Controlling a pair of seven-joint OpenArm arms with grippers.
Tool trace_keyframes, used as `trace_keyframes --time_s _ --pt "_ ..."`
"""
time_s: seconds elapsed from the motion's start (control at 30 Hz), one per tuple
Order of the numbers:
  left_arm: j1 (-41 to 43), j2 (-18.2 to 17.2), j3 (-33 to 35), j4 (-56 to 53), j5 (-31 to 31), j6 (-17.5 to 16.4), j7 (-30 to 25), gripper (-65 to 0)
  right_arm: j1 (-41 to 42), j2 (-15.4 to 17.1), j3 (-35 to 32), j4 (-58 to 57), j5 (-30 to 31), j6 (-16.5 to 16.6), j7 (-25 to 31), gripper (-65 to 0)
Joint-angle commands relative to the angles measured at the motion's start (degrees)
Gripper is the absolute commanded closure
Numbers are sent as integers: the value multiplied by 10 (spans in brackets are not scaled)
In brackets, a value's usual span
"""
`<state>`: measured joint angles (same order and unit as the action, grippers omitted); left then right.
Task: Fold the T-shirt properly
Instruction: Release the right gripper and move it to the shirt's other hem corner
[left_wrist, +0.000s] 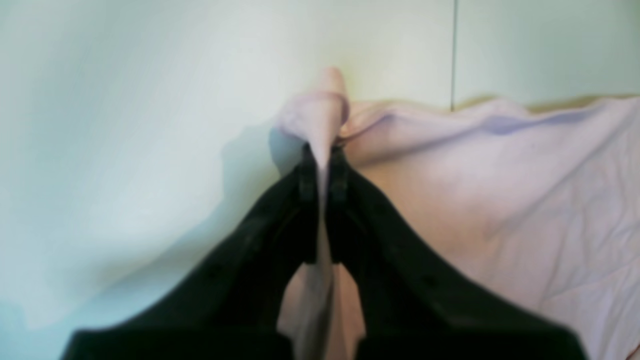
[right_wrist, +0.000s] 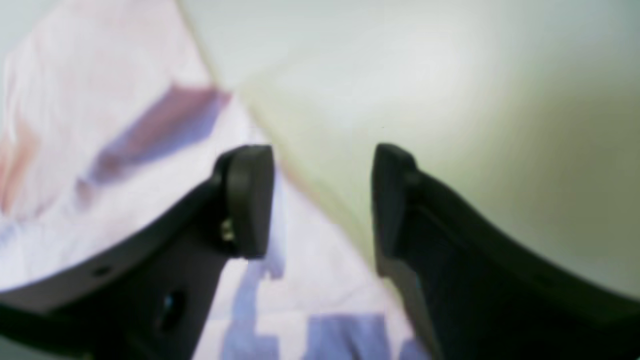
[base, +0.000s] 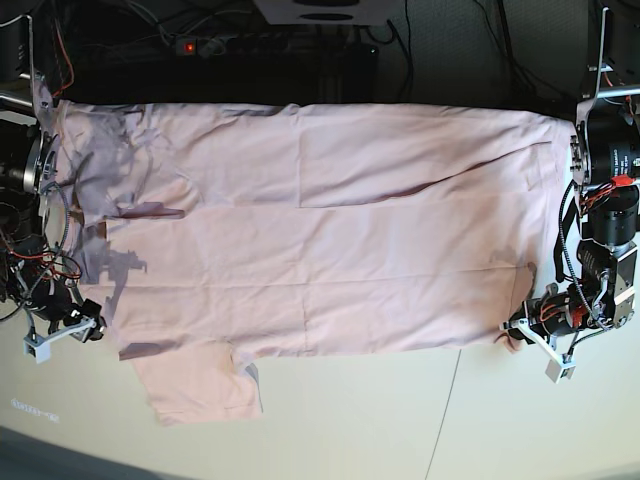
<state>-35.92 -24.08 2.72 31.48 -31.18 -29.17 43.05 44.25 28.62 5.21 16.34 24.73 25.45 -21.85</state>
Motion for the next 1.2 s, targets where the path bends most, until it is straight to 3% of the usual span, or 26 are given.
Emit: trace_keyframes --time_s 0.0,0.2,0.43,0.6,1.17 --pt "-9 -6 1 3 10 -2 18 0 19 7 2 4 0 16 13 -321" --pt "-9 -6 0 3 10 -2 18 0 19 -8 2 0 -6 18 13 -321" --pt "-9 -9 1 3 10 -2 18 0 17 -3 0 0 -57 18 13 -321" --pt "-10 -9 1 3 10 -2 18 0 -1 4 -18 0 -64 18 20 -321" --pt "-12 -9 1 3 10 -2 18 0 -27 -31 -27 1 -63 30 41 -321"
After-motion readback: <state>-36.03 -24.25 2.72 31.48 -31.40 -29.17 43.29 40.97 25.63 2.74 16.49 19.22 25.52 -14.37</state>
